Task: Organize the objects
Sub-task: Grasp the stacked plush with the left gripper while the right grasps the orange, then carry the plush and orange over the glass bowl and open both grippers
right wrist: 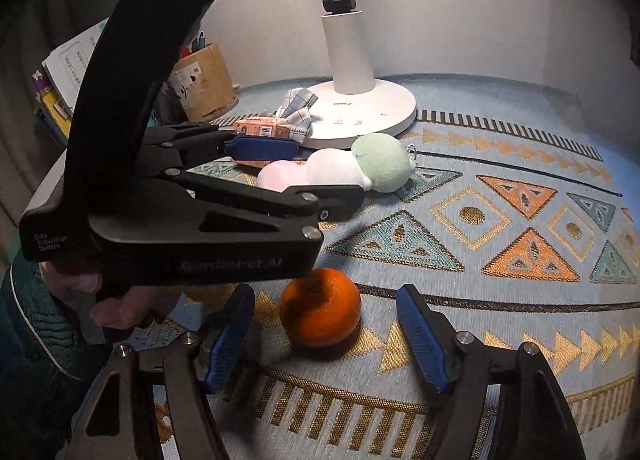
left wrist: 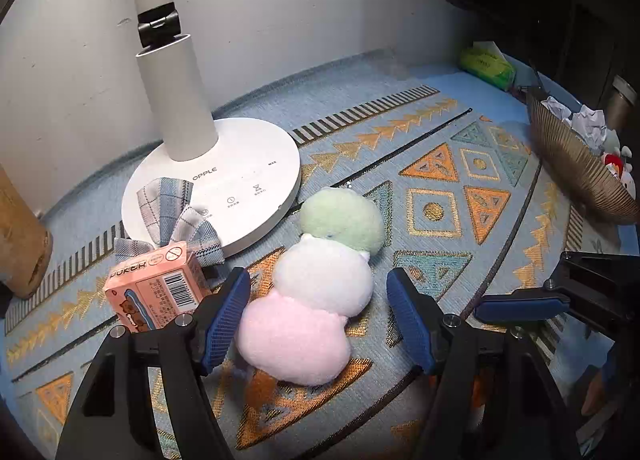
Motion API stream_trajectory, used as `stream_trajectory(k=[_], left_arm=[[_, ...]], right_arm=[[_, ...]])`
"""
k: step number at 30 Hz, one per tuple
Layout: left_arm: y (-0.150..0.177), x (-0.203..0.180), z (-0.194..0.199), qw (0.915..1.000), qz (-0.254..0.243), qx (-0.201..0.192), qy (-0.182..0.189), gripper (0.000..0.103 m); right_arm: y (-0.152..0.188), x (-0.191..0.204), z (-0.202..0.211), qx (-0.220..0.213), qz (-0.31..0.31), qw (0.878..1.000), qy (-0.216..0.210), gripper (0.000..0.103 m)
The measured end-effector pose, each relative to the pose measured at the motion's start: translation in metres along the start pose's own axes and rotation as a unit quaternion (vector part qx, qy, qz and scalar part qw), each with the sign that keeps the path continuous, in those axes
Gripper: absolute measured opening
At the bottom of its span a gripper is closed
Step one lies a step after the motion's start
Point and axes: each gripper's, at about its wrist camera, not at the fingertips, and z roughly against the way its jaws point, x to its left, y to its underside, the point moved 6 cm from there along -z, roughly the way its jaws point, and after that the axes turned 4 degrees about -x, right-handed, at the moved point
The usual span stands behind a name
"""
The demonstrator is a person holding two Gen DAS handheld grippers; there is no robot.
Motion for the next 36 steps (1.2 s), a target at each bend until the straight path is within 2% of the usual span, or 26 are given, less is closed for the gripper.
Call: stream_trajectory(k=[5, 9, 10, 11, 12, 16, 19, 23, 25, 29, 32, 36], left_arm=[[0.003, 0.004, -0.009, 0.9998, 0.016, 0.01, -0.008, 0.067], [0.002, 0.005, -0.009, 0.9994, 0.018, 0.014, -0.027, 0.051], [0.002, 0.004, -0.008, 0.9994, 0.019, 0.009, -0.027, 0.05], [0.003, 0.003, -0.005, 0.9994, 0.022, 0.007, -0.025, 0.047], [0.003, 0.003, -0.002, 0.9993, 0.03, 0.006, -0.023, 0.043], [0.006, 0.006, 0.024, 0.9974, 0.068, -0.012, -0.017, 0.043], [0.017, 0.0, 0.057, 0.9964, 0.077, -0.03, -0.02, 0.043], [0.048, -0.017, 0.105, 0.9919, 0.105, -0.051, -0.05, 0.043], [0.07, -0.025, 0.12, 0.9881, 0.131, -0.047, -0.065, 0.043], [0.111, -0.027, 0.133, 0.9737, 0.204, -0.032, -0.096, 0.043], [0.127, -0.03, 0.136, 0.9675, 0.226, -0.033, -0.109, 0.043], [0.138, -0.026, 0.131, 0.9621, 0.245, -0.03, -0.116, 0.043]], right_arm=[[-0.001, -0.008, 0.001, -0.001, -0.02, 1.0, -0.014, 0.062], [0.002, 0.001, 0.001, 0.001, 0.006, 1.0, -0.006, 0.05], [0.002, 0.003, 0.0, 0.002, 0.013, 1.0, -0.003, 0.049], [0.003, 0.005, -0.001, 0.002, 0.017, 1.0, -0.007, 0.041], [0.003, 0.007, -0.001, 0.002, 0.02, 1.0, -0.013, 0.039], [0.005, 0.004, 0.003, -0.001, 0.013, 1.0, -0.013, 0.038], [0.011, -0.003, 0.022, -0.011, -0.024, 0.999, -0.041, 0.038], [0.026, -0.013, 0.062, -0.034, -0.027, 0.999, -0.01, 0.038], [0.036, -0.016, 0.077, -0.037, -0.034, 0.999, -0.015, 0.038], [0.059, -0.023, 0.081, -0.015, -0.037, 0.999, 0.018, 0.038], [0.072, -0.028, 0.081, -0.006, -0.033, 0.998, 0.056, 0.038], [0.083, -0.035, 0.085, -0.007, -0.049, 0.998, 0.042, 0.038]])
